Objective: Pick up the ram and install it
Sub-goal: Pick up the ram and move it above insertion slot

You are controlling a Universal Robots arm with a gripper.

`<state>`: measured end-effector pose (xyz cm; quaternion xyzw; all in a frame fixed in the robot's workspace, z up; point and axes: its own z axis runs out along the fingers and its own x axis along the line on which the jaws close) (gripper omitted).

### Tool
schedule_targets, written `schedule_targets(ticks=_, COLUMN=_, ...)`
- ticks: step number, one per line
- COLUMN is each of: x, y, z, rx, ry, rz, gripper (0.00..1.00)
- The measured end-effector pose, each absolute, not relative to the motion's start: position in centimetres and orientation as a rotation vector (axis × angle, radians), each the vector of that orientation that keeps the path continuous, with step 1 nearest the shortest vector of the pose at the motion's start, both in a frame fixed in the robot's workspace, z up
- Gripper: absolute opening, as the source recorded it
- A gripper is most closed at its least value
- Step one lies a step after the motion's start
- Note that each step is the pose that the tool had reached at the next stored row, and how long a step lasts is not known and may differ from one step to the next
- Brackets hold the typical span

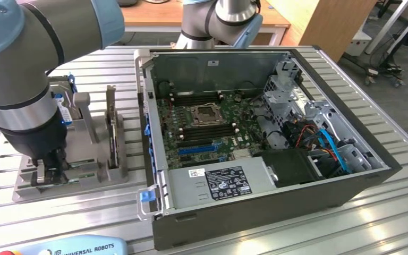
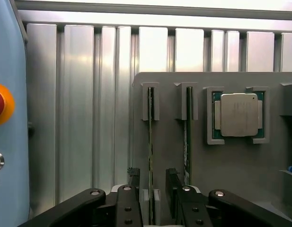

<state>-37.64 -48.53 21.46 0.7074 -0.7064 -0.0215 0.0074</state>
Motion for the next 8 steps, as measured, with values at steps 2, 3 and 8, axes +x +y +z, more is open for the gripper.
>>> schedule_targets(ticks=2, x=-37.48, y=-48.54, z=21.44, rx=2.219, ry=-2.201, rz=-0.067, gripper=0.36)
schedule_targets(ticks=3, x=-37.37, y=-48.53, z=21.42, rx=2.224, ry=-2.196, rz=-0.068, gripper=0.36)
schedule_targets(ticks=8, x=-37.08, y=-48.53, z=21.38, rx=2.235, ry=-2.183, rz=-0.069, gripper=0.36)
